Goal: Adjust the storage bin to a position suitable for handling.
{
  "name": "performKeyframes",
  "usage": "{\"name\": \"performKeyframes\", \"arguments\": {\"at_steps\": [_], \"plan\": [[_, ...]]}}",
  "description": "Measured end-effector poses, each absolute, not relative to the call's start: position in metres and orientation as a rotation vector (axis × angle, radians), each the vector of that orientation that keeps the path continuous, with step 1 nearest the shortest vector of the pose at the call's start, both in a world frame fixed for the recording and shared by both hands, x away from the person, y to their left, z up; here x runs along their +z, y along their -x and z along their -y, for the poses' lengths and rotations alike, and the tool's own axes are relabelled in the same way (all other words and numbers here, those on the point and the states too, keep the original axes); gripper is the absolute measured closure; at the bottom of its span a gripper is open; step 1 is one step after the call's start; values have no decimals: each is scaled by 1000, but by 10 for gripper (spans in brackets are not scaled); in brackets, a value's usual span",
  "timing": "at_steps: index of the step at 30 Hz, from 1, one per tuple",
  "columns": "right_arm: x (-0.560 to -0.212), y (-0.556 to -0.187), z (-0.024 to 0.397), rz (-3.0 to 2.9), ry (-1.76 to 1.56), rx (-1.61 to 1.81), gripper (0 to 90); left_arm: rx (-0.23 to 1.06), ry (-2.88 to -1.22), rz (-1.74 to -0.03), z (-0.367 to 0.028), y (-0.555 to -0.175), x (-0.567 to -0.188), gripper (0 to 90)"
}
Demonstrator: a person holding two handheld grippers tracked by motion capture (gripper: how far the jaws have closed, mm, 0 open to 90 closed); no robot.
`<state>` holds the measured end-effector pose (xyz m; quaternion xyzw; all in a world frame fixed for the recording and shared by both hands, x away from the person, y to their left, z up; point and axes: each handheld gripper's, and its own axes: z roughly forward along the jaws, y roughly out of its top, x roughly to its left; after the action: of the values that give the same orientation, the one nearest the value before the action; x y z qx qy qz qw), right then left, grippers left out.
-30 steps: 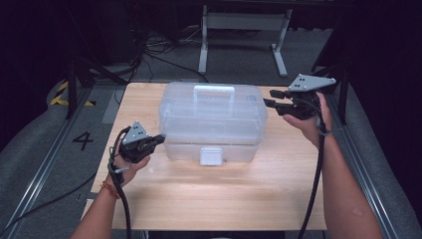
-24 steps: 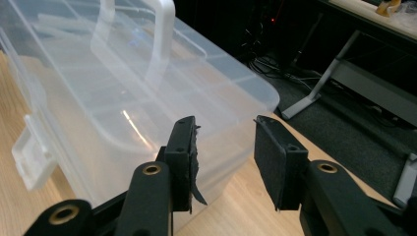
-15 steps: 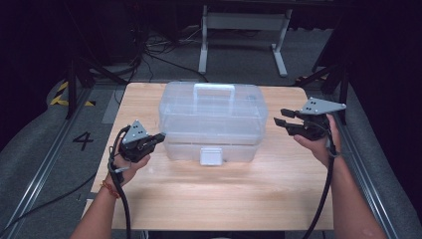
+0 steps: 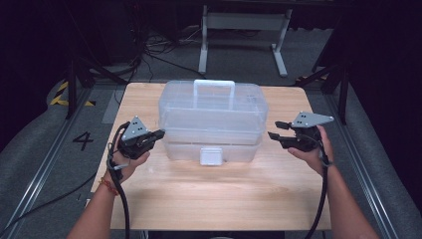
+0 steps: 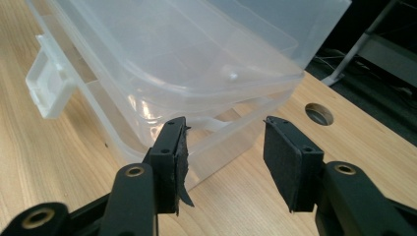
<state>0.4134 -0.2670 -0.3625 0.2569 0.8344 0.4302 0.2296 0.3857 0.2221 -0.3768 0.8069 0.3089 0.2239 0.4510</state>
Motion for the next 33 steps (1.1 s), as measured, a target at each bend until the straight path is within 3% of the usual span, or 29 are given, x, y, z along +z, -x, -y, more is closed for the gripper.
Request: {"name": "performKeyframes", "arguments": {"at_steps": [23, 33], "plan": [[-371, -411, 245, -2105, -642, 1242, 521, 566, -2012, -742, -219, -386, -371, 895], [-362, -413, 243, -2007, -660, 1304, 579, 525, -1997, -769, -226, -387, -381, 801]]}}
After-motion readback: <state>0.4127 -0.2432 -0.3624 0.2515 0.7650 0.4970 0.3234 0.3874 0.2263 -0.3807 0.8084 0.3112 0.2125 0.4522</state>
